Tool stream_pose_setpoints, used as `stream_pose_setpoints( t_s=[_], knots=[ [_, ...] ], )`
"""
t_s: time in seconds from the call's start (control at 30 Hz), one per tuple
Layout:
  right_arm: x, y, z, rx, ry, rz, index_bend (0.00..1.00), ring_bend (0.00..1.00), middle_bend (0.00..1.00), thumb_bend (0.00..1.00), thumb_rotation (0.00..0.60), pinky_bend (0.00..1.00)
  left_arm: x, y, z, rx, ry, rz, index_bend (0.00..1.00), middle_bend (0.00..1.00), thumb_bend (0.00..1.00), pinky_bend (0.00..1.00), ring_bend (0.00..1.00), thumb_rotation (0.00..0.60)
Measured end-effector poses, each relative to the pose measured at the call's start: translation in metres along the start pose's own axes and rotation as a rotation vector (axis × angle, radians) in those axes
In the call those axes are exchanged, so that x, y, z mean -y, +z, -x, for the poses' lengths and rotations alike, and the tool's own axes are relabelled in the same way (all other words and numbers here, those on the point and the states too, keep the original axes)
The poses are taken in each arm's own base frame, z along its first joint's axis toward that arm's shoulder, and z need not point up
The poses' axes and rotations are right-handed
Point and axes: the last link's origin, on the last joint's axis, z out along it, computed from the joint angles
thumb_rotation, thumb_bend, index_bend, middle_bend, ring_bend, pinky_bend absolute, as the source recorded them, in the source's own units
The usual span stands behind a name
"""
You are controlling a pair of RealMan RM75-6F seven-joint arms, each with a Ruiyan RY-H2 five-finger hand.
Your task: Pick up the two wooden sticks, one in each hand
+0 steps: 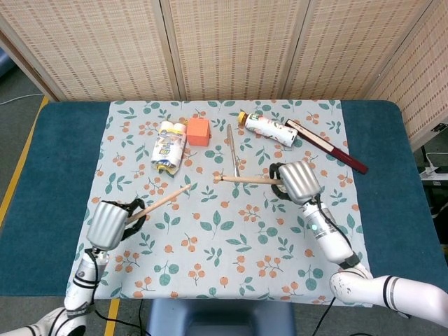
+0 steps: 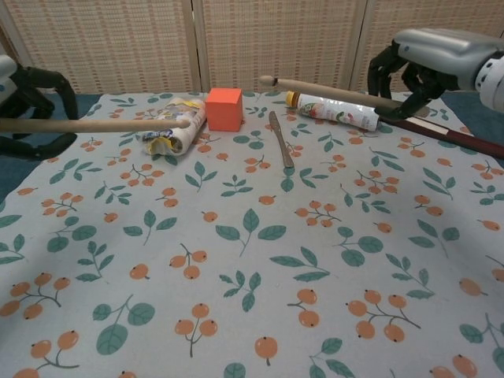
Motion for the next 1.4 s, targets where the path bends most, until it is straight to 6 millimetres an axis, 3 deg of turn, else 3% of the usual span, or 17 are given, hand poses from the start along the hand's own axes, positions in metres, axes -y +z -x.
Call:
stream_pose_setpoints(
  t_s=[0.13,0.27,0.37,0.47,0.6,0.83,0.97,1.23,1.4],
  knots=[
    [-0.034,0.002,0.014,0.029,-0.028,0.071,0.83,0.74,0.70,0.50,0.600,1.00,0.036,-0.014,-0.005,0.040,0.085,-0.026,0.70,0.86,0.36,1.00,0.99,0.600],
    [-0.070,0.004,0.034,0.077,-0.037,0.122,0.74,0.60,0.69,0.50,0.600,0.99,0.062,-0.026,0.001,0.077,0.136,-0.067,0.67,0.82,0.36,1.00,0.94,0.600],
    [-0.092,0.006,0.048,0.108,-0.031,0.148,0.65,0.46,0.59,0.50,0.600,0.91,0.075,-0.033,0.009,0.107,0.160,-0.094,0.57,0.70,0.36,0.97,0.85,0.600],
    [-0.110,0.008,0.061,0.135,-0.037,0.169,0.59,0.37,0.52,0.47,0.600,0.83,0.082,-0.039,0.019,0.152,0.159,-0.110,0.42,0.55,0.36,0.87,0.71,0.600],
    [-0.126,0.010,0.075,0.162,-0.052,0.182,0.51,0.23,0.42,0.36,0.600,0.69,0.084,-0.042,0.027,0.192,0.132,-0.128,0.28,0.40,0.35,0.76,0.55,0.600],
    [-0.130,0.009,0.095,0.205,-0.029,0.155,0.31,0.02,0.19,0.24,0.600,0.41,0.080,-0.043,0.032,0.238,0.094,-0.122,0.10,0.21,0.33,0.58,0.34,0.600],
    [-0.128,0.005,0.095,0.201,0.006,0.129,0.16,0.00,0.05,0.21,0.600,0.25,0.080,-0.044,0.030,0.258,0.092,-0.126,0.03,0.13,0.31,0.45,0.24,0.600],
    [-0.118,-0.015,0.072,0.110,0.081,0.052,0.10,0.00,0.01,0.21,0.600,0.22,0.083,-0.050,0.005,0.242,0.102,-0.148,0.02,0.11,0.29,0.40,0.21,0.600],
    [-0.111,-0.051,0.051,0.070,0.104,0.043,0.09,0.00,0.01,0.21,0.600,0.23,0.089,-0.070,-0.030,0.201,0.121,-0.170,0.11,0.17,0.29,0.40,0.21,0.600]
  ],
)
